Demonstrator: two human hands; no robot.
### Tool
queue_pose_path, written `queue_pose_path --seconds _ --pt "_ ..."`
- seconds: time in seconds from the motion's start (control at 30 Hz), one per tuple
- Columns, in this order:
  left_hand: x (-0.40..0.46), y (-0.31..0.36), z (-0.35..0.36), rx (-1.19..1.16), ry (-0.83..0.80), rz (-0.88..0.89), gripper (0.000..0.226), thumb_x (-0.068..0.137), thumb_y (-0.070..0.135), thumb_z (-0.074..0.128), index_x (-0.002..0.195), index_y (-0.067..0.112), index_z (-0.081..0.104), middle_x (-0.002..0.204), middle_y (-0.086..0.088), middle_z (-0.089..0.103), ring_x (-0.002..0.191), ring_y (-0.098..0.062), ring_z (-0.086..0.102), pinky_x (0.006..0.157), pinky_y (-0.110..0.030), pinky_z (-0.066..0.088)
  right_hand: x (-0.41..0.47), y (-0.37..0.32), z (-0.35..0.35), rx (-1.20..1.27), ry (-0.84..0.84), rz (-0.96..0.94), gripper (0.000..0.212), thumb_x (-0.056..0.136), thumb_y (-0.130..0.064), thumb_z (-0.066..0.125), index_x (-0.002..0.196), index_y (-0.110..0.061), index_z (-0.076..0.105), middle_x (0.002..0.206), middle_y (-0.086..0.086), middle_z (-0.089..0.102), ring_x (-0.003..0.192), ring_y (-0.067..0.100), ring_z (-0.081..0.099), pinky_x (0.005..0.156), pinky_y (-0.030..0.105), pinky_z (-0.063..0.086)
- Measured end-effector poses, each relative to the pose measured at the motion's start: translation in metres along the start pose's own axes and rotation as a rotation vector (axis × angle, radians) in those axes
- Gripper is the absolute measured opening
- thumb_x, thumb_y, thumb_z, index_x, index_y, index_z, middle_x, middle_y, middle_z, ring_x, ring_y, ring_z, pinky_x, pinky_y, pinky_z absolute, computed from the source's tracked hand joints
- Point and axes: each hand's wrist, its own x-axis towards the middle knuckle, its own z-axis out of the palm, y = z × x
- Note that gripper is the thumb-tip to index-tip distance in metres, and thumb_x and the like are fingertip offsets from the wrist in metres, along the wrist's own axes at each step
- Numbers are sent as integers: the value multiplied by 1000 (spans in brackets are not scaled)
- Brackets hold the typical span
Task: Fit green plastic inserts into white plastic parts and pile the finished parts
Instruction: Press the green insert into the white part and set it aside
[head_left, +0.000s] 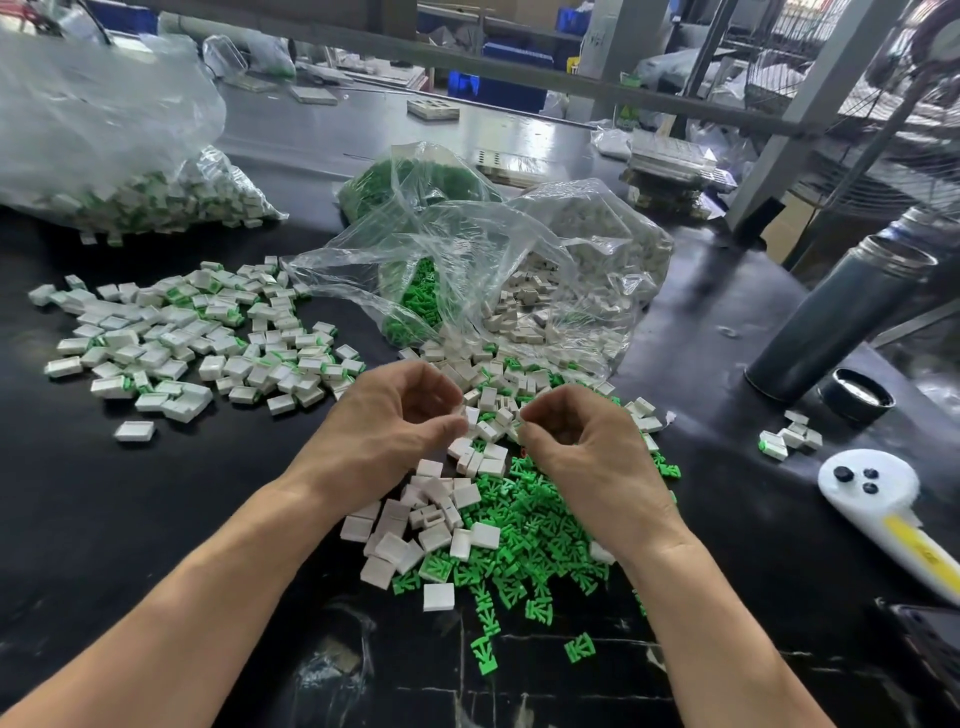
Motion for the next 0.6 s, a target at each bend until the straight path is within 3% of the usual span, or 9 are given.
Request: queue_pose_path --seconds 0.17,0.27,0.5,0.6 --pt "0 1 4 -153 0 70 18 90 9 76 103 20 71 94 -5 75 85 -15 72 78 -26 60 -2 -2 3 154 -8 -6 16 95 -15 74 101 -30 73 89 -12 75 79 1 70 67 12 52" --pt "0 1 6 -225 -5 97 19 89 4 75 102 18 73 94 -8 76 82 -15 71 77 -30 61 -2 -4 5 220 12 -24 15 94 -13 74 98 -28 75 83 -7 75 69 3 66 60 14 49" --pt "1 -3 10 -304 -31 121 15 89 9 75 102 16 76 94 -9 75 80 -13 68 72 -25 59 -2 -6 7 458 -23 -30 13 94 -3 72 101 -14 75 90 16 75 69 15 67 52 24 52" --pt "1 -3 11 -305 -34 114 15 89 12 75 102 18 77 95 -6 76 82 -12 68 71 -25 58 -2 -6 8 470 -36 -42 16 93 -2 72 104 -14 76 87 12 75 67 14 65 54 24 53"
